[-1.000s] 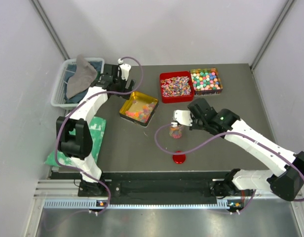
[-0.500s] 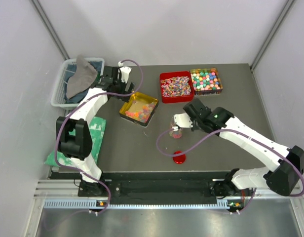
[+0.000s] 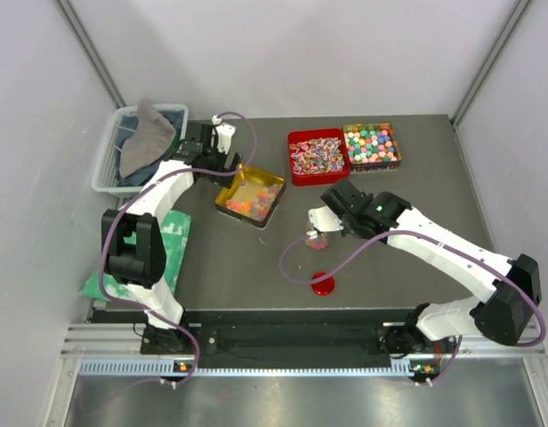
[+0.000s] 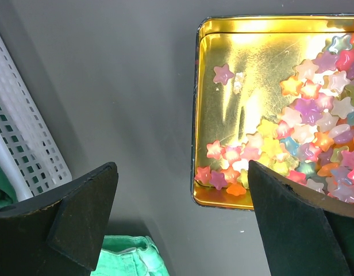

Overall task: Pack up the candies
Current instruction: Place the fake candies in the packing bottle.

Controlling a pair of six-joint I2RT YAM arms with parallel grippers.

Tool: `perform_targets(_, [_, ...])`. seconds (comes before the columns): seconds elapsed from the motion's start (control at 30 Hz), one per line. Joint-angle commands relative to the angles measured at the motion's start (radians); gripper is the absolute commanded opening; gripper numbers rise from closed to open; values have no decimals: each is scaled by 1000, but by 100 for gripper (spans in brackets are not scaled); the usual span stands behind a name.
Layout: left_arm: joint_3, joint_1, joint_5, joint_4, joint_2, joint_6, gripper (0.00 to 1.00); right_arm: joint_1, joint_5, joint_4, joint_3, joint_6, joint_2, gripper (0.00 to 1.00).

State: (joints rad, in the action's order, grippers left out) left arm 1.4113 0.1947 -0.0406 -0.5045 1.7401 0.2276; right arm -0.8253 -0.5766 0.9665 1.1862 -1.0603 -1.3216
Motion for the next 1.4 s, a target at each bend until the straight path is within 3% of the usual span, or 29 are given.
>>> perform_targets(0.0, [-3,-8,-24,26,-30,1,99,-18,-45,-12,53,-20,-8,0])
perform_targets(0.83, [-21,-9,-42,47,-8,1,99,-43,-92,-22,84,-61,-39,0])
perform_targets(1.07, [-20,2,-88,52,-13,9,99,-40,-39,8,171,-15,-21,0])
perform_targets(1.2, [-28,73,-101,63,-30,44,99,-2,41,61,279,42,-19,0])
perform_targets(1.37, [-49,215,-64,72,-48,95,99,141,202,104,412,129,-13,0])
